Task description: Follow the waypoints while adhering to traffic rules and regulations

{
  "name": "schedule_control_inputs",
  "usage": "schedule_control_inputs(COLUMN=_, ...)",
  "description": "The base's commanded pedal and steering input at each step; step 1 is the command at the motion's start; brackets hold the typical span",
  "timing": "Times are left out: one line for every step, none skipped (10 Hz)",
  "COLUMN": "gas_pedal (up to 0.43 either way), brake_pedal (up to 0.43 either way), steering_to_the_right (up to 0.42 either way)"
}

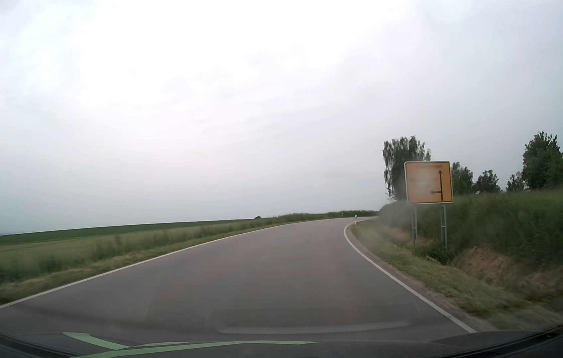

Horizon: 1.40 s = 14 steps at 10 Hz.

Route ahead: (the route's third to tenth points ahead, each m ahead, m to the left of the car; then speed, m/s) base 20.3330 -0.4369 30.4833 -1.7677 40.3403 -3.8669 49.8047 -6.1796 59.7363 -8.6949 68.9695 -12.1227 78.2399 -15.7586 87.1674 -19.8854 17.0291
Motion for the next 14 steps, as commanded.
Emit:
schedule_control_inputs(gas_pedal=0.11, brake_pedal=0.0, steering_to_the_right=0.035)
schedule_control_inputs(gas_pedal=0.11, brake_pedal=0.0, steering_to_the_right=0.032)
schedule_control_inputs(gas_pedal=0.11, brake_pedal=0.0, steering_to_the_right=0.03)
schedule_control_inputs(gas_pedal=0.11, brake_pedal=0.0, steering_to_the_right=0.028)
schedule_control_inputs(gas_pedal=0.11, brake_pedal=0.0, steering_to_the_right=0.027)
schedule_control_inputs(gas_pedal=0.11, brake_pedal=0.0, steering_to_the_right=0.027)
schedule_control_inputs(gas_pedal=0.11, brake_pedal=0.0, steering_to_the_right=0.026)
schedule_control_inputs(gas_pedal=0.11, brake_pedal=0.0, steering_to_the_right=0.027)
schedule_control_inputs(gas_pedal=0.11, brake_pedal=0.0, steering_to_the_right=0.028)
schedule_control_inputs(gas_pedal=0.098, brake_pedal=0.0, steering_to_the_right=0.028)
schedule_control_inputs(gas_pedal=0.087, brake_pedal=0.0, steering_to_the_right=0.029)
schedule_control_inputs(gas_pedal=0.079, brake_pedal=0.0, steering_to_the_right=0.029)
schedule_control_inputs(gas_pedal=0.079, brake_pedal=0.0, steering_to_the_right=0.028)
schedule_control_inputs(gas_pedal=0.059, brake_pedal=0.0, steering_to_the_right=0.029)
